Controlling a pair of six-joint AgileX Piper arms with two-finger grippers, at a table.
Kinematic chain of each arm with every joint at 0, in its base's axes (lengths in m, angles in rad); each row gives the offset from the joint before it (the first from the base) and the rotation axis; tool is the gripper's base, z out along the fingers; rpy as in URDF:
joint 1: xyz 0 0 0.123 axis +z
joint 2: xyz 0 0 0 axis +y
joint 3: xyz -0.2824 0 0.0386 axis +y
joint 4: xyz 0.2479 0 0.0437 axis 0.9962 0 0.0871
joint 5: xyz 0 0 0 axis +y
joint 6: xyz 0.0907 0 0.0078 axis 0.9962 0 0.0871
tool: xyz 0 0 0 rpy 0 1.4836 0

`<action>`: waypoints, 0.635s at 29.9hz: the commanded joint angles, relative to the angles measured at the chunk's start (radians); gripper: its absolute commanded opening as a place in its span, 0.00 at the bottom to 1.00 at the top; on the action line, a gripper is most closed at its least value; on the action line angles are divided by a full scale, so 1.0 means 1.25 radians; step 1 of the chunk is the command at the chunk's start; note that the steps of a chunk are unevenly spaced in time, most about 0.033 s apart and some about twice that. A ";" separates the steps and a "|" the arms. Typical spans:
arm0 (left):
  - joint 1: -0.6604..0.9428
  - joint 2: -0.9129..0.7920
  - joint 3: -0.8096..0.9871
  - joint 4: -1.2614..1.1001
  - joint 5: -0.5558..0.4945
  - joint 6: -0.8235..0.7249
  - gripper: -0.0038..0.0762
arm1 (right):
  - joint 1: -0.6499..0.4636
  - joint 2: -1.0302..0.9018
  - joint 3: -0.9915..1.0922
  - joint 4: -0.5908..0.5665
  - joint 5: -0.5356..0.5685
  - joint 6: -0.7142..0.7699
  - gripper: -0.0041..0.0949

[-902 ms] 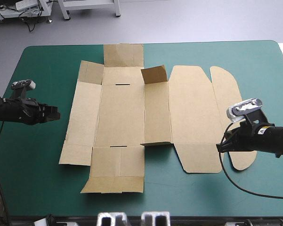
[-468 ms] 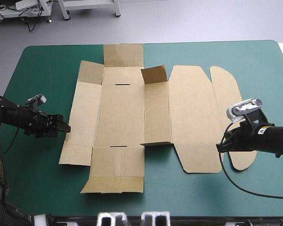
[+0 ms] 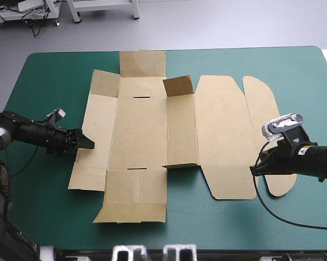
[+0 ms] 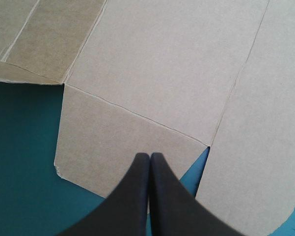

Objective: Fold the box

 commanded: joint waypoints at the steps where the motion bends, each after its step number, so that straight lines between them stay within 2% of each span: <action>1: -0.049 -0.025 -0.008 -0.040 0.074 0.006 0.62 | 0.001 -0.008 -0.017 0.019 -0.030 -0.009 0.03; 6: -0.083 -0.025 -0.008 -0.048 0.074 0.004 0.62 | 0.001 -0.008 -0.017 0.019 -0.030 -0.009 0.03; 8: -0.082 -0.025 -0.008 -0.073 0.074 0.003 0.57 | 0.001 -0.008 -0.017 0.020 -0.030 -0.009 0.03; 10: -0.082 -0.025 -0.008 -0.097 0.072 0.003 0.47 | 0.001 -0.008 -0.017 0.020 -0.030 -0.009 0.03; 15: -0.082 -0.025 -0.008 -0.117 0.050 0.006 0.08 | 0.001 -0.008 -0.017 0.022 -0.025 -0.009 0.03; 16: -0.082 -0.025 -0.008 -0.115 0.047 0.006 0.04 | 0.001 -0.008 -0.017 0.024 -0.023 -0.009 0.03; 19: -0.082 -0.025 -0.008 -0.109 0.032 0.008 0.04 | 0.001 -0.008 -0.017 0.024 -0.023 -0.009 0.03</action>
